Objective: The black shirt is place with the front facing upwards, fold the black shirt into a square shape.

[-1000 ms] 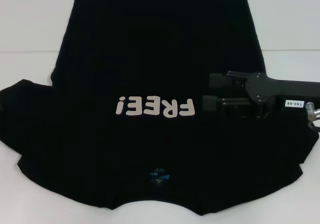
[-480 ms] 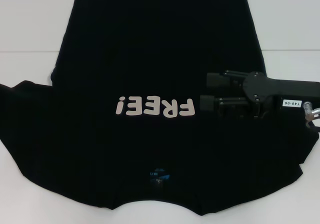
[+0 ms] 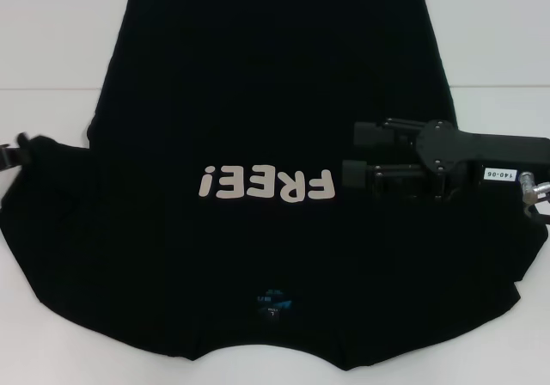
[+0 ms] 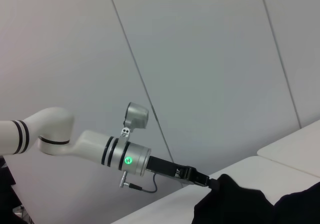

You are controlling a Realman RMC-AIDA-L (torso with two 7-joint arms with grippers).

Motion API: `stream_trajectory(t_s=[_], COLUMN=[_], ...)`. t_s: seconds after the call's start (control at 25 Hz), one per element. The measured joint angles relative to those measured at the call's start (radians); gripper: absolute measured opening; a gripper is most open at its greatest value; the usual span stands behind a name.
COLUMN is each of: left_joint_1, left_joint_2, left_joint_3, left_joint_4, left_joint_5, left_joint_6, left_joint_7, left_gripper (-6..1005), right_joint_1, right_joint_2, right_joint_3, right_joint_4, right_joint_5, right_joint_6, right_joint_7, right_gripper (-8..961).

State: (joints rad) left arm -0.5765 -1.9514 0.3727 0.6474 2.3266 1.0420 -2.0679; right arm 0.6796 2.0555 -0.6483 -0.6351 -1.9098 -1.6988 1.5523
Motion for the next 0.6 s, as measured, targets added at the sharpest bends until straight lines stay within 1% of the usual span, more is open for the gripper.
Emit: stream_trajectory(t_s=[0.04, 0.2, 0.32, 0.4, 0.52, 0.6], left_joint_1=[0.005, 0.023, 0.027, 0.027, 0.025, 0.02], left_joint_2=[0.0, 0.001, -0.004, -0.018, -0.053, -0.071], left_joint_3=[-0.001, -0.002, -0.002, -0.002, -0.002, -0.001], left_joint_4=[0.007, 0.033, 0.038, 0.039, 0.035, 0.023], left_joint_5=[-0.026, -0.107, -0.142, -0.158, -0.182, -0.196], left_joint_6=[0.067, 0.26, 0.344, 0.367, 0.363, 0.361], left_joint_7=[0.003, 0.014, 0.023, 0.027, 0.038, 0.057], left_gripper=[13, 13, 13, 13, 13, 13], right_joint_1=[0.0, -0.001, -0.003, -0.005, -0.007, -0.008], right_joint_2=[0.0, 0.0, 0.0, 0.0, 0.0, 0.0], right_joint_3=[0.001, 0.001, 0.001, 0.001, 0.002, 0.002], right_joint_4=[0.0, 0.0, 0.0, 0.0, 0.0, 0.0], right_joint_5=[0.0, 0.0, 0.0, 0.0, 0.002, 0.009], right_joint_6=[0.0, 0.001, 0.004, 0.008, 0.013, 0.015], right_joint_7=[0.0, 0.0, -0.005, -0.006, -0.006, -0.006], right_gripper=[892, 889, 887, 886, 884, 882])
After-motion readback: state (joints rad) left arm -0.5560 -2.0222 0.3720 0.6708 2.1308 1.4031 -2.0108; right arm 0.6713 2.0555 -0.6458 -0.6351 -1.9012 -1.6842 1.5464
